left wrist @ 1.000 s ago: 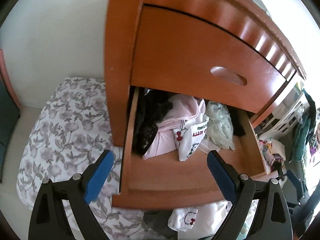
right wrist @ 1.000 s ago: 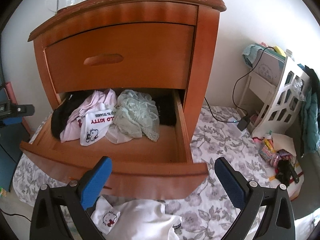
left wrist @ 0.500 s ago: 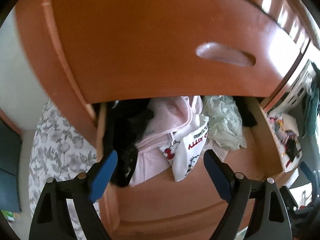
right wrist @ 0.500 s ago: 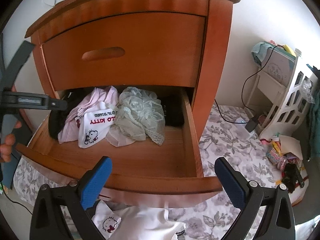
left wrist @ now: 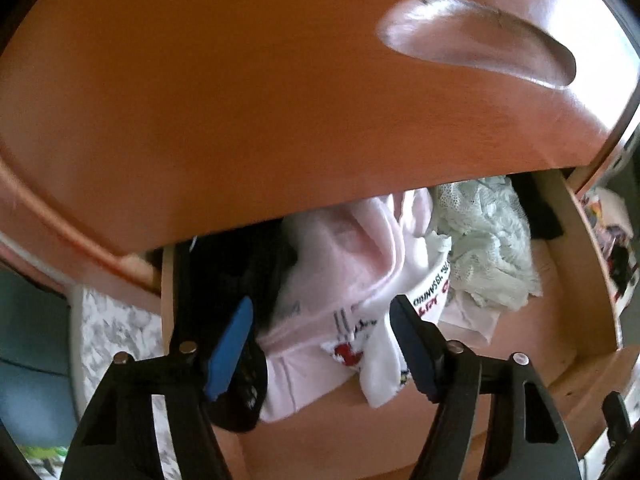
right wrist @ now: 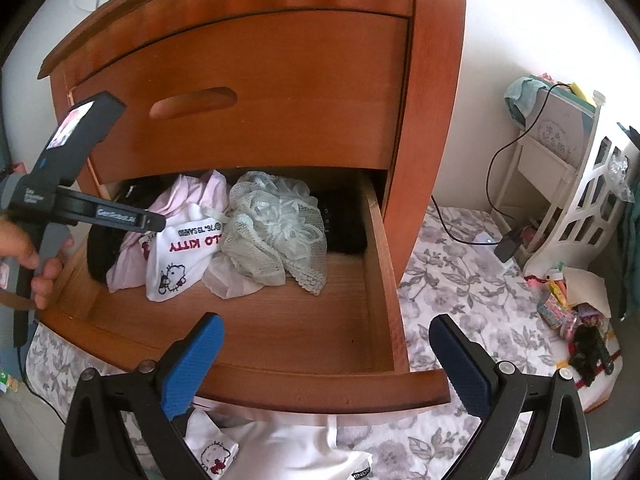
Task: Take underwear out of drawer
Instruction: 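Grasp the pink sock in the drawer with the left gripper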
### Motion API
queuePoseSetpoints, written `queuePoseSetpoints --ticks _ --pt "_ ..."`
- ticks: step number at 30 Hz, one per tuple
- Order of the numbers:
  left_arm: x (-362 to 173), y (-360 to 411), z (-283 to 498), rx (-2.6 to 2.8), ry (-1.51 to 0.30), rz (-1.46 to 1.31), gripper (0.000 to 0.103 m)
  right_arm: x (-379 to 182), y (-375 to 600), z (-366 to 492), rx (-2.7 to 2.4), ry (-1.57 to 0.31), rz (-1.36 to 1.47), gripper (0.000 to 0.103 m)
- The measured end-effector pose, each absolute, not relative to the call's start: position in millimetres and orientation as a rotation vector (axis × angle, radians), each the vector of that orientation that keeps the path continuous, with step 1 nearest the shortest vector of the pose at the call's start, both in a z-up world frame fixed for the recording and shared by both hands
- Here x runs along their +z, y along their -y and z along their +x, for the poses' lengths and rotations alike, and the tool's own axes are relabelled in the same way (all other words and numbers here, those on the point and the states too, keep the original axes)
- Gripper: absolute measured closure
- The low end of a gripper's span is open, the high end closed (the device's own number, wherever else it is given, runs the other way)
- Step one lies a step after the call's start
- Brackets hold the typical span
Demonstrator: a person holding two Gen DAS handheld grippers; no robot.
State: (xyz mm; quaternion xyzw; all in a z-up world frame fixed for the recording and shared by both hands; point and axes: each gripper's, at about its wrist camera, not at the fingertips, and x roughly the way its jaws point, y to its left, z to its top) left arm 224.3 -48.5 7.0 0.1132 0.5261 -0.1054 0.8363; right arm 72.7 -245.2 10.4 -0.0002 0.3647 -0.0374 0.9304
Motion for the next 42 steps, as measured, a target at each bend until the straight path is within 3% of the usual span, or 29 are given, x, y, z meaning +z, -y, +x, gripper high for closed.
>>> queuePoseSetpoints --ticks 16,24,42 --pt "3.8 45.7 241.3 -0.23 -1.113 0.211 0.077 6.8 247.6 73.5 -0.076 -0.754 0.008 0.0" --pt "11.2 16.7 245.6 -0.25 -1.102 0.087 0.088 10.7 250.6 68.6 -0.09 -0.75 0.019 0.0" --pt "17.5 -1.4 202.2 -0.294 -1.127 -0.01 0.091 28.4 249.1 40.4 -0.101 -0.724 0.036 0.0"
